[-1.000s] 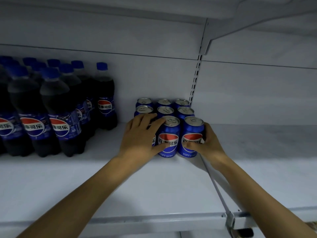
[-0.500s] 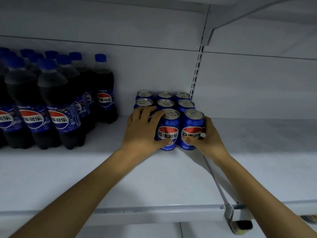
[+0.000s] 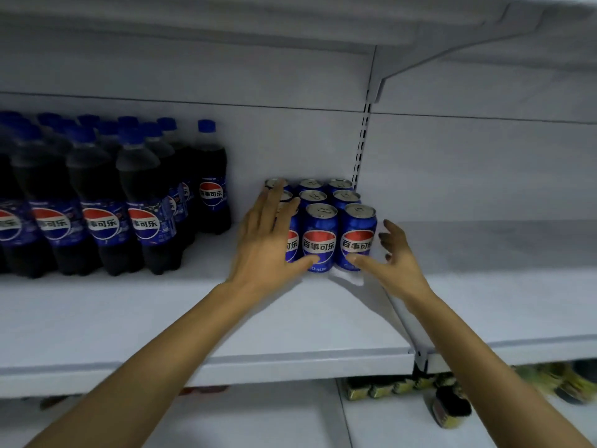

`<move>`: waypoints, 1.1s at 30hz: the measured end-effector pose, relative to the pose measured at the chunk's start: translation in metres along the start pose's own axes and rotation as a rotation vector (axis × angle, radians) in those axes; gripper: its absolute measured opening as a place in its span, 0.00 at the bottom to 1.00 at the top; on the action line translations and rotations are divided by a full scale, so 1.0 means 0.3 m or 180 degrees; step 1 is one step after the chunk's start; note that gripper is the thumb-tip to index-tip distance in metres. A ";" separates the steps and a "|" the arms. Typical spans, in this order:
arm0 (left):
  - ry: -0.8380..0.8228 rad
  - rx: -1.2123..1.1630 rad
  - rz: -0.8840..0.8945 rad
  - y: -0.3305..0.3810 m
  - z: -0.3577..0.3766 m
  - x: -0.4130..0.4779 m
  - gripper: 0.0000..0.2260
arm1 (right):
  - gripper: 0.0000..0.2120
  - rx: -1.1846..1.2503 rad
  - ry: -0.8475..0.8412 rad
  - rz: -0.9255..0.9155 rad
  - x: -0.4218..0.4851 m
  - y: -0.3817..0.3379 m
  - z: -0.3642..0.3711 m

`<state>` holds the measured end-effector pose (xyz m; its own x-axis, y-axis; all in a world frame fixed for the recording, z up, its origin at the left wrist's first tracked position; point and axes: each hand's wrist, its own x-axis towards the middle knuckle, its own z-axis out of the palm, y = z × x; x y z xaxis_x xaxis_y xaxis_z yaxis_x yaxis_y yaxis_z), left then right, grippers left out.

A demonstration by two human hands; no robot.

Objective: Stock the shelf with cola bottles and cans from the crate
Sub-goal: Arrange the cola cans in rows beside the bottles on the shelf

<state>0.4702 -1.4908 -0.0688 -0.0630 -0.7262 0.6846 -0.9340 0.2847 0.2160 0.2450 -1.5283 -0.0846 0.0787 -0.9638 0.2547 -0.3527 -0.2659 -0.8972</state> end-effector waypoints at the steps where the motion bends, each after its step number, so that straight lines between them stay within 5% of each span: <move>1: 0.0012 -0.0093 -0.0006 0.010 -0.020 -0.022 0.41 | 0.49 0.0047 0.0042 0.0014 -0.043 -0.009 -0.002; 12: -0.0213 -0.1438 0.0116 0.157 -0.180 -0.533 0.38 | 0.40 0.0427 0.0553 0.0058 -0.728 -0.095 0.166; 24: -0.2087 -0.1403 -0.0143 0.236 -0.196 -1.264 0.46 | 0.47 0.0088 0.1292 0.1676 -1.591 0.036 0.051; 33: -0.2853 -0.1522 -0.0270 0.398 -0.055 -1.432 0.45 | 0.42 0.0140 0.1324 0.2425 -1.855 0.184 -0.052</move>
<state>0.3917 -1.1344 -0.3256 -0.4267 -0.9011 -0.0768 -0.7215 0.2880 0.6296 0.1671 -1.0062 -0.2702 -0.5145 -0.7966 -0.3174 -0.1336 0.4401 -0.8879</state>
